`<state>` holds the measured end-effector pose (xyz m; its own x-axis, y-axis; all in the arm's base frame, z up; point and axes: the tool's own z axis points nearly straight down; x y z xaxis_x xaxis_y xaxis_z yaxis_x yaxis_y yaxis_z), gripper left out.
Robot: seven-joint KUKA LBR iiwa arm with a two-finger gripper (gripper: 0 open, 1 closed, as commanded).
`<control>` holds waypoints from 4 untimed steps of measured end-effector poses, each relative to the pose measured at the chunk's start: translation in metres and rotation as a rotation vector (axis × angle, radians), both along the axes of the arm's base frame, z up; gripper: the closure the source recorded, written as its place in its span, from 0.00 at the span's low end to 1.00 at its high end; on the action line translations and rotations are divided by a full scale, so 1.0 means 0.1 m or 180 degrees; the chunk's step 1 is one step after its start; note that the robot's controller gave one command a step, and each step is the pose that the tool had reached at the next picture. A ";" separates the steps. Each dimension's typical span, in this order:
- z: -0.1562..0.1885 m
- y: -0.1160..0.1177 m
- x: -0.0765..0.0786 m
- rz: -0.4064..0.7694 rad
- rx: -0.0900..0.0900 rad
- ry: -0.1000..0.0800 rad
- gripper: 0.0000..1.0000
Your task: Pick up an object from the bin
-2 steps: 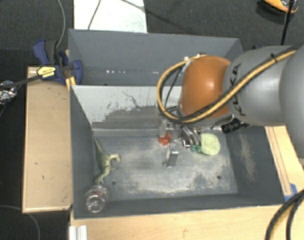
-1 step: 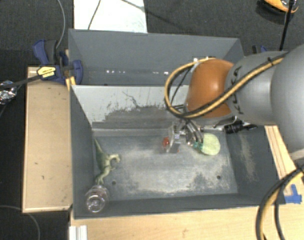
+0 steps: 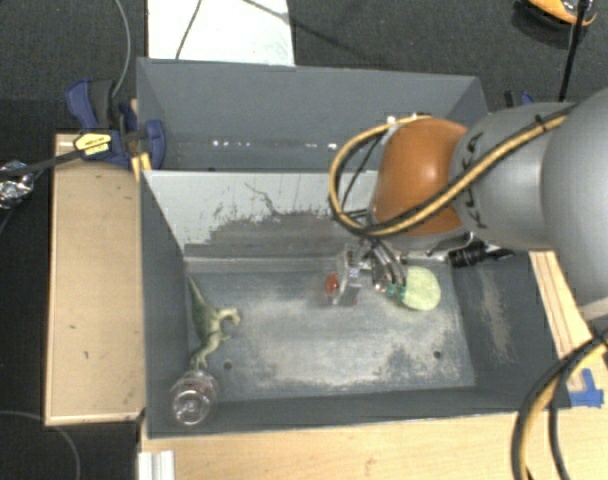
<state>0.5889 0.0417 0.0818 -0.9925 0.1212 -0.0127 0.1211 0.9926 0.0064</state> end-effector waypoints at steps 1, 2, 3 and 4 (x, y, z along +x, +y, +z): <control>0.42 0.00 -0.06 -0.0045 -0.0004 0.0023 1.00; 0.49 0.17 0.00 0.0093 -0.0001 -0.0007 0.00; 0.44 0.20 0.00 0.0113 0.0001 -0.0005 0.00; 0.78 0.49 -0.16 0.0324 -0.0011 0.0008 0.00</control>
Offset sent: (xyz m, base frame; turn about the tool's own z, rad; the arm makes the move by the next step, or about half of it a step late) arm -0.0002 0.0200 0.0442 -0.0376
